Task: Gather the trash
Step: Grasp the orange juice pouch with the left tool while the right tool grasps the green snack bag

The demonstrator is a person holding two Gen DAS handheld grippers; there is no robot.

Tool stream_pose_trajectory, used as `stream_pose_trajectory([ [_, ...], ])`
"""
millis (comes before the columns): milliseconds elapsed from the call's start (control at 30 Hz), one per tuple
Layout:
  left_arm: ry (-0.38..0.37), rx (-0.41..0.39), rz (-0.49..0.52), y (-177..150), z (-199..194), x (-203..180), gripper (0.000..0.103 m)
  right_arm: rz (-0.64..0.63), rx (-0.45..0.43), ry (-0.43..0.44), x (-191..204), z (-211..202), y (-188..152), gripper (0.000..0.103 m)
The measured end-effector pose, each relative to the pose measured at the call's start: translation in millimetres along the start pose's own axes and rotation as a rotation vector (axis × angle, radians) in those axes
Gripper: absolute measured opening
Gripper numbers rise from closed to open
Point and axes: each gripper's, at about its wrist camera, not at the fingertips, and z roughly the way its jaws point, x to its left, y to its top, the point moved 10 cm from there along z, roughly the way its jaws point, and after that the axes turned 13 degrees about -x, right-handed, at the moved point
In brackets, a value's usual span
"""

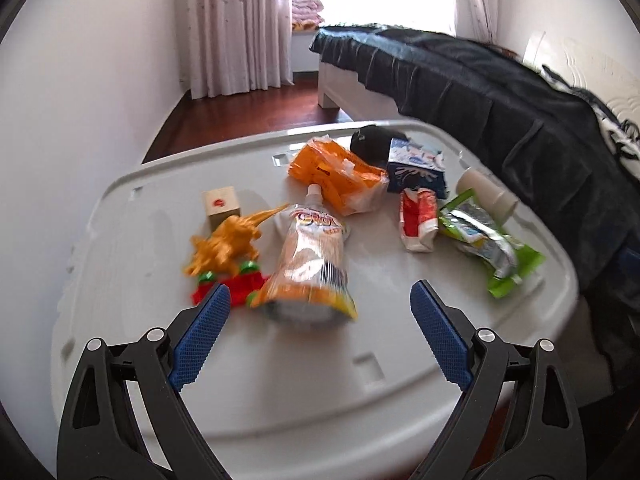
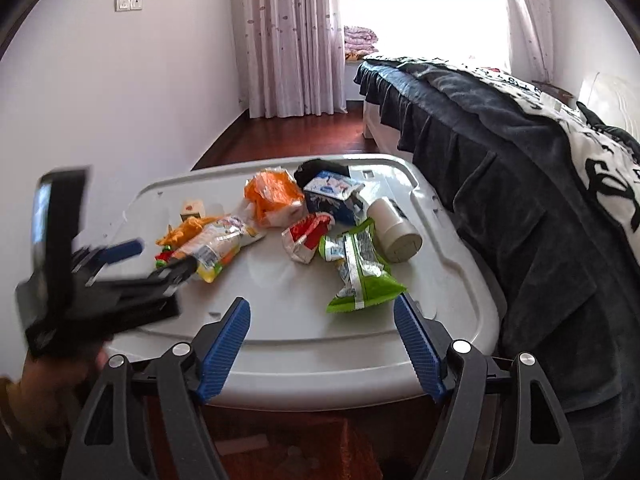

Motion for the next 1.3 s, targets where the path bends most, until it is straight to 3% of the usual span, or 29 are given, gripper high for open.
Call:
stream_pose_trajectory([
  [333,0.032,0.035,0.08,-4.3,59.9,0.0,0.089,-0.039,0.005,0.008,1.2,4.1,-10.0,0.075],
  [400,0.041,0.052,0.078,-6.0,68.1,3.2,0.083,-0.035,0.002,0.012,1.5,4.4,-9.4,0.075],
  [500,0.039,0.101,0.056,-14.7,80.4,8.9,0.056,-0.045,-0.004,-0.004,-2.5,7.0,-9.4,0.075],
  [567,0.036,0.111,0.046,-17.8,81.8,10.8,0.05,-0.03,0.008,-0.025,-11.6,11.9,-11.1,0.075],
  [767,0.031,0.078,-0.008,-21.0,50.2,16.6,0.046,0.109,0.071,-0.083,-53.0,36.6,-13.2,0.072],
  [900,0.028,0.033,-0.054,-18.6,18.5,16.0,0.046,0.152,0.111,-0.085,-56.4,56.3,-16.4,0.072],
  [1300,0.029,-0.045,-0.098,-20.3,-56.5,19.3,0.046,-0.004,0.172,-0.097,-33.8,131.0,-18.3,0.071],
])
